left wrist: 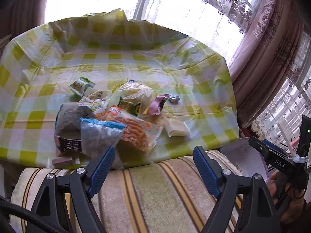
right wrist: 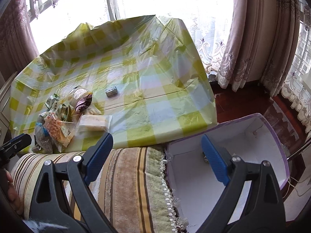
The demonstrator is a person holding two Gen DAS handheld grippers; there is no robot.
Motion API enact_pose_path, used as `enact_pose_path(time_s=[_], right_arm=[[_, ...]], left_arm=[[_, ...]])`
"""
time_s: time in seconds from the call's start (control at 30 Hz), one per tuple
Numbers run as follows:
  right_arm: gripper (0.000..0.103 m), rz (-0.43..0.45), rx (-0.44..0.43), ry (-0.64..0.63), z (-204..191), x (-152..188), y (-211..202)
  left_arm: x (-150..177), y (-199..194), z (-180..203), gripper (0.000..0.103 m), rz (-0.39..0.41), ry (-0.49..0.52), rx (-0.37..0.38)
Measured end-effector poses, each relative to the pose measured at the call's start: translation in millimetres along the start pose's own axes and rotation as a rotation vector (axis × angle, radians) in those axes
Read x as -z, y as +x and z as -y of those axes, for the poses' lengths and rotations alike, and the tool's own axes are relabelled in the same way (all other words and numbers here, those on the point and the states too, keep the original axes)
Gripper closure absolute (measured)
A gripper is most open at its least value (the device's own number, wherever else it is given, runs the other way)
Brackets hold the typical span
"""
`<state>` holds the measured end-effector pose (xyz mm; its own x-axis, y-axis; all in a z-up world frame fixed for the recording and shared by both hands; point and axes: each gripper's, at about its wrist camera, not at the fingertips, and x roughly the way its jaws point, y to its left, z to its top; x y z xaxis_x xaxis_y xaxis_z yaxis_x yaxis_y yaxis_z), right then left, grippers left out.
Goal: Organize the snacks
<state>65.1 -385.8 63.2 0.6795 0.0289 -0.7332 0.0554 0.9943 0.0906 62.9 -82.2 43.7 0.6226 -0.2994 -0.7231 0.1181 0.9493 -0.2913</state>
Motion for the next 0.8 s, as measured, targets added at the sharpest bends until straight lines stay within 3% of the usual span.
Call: enact_pose_path(time_s=[0.23,0.4,0.8], right_arm=[[0.010,-0.061,-0.050,-0.080,-25,3,15],[0.010,-0.086,-0.089,-0.121,-40,4,25],[0.010,-0.153,-0.129,-0.193,-69,2,54]], left_arm=[[18,-13,-71,0.021,-0.026,-0.140,-0.083],[26,-12,-110,0.037,-0.067,-0.204,-0.128],[13,31,-139,0.039,-0.256,-0.158,-0.190]])
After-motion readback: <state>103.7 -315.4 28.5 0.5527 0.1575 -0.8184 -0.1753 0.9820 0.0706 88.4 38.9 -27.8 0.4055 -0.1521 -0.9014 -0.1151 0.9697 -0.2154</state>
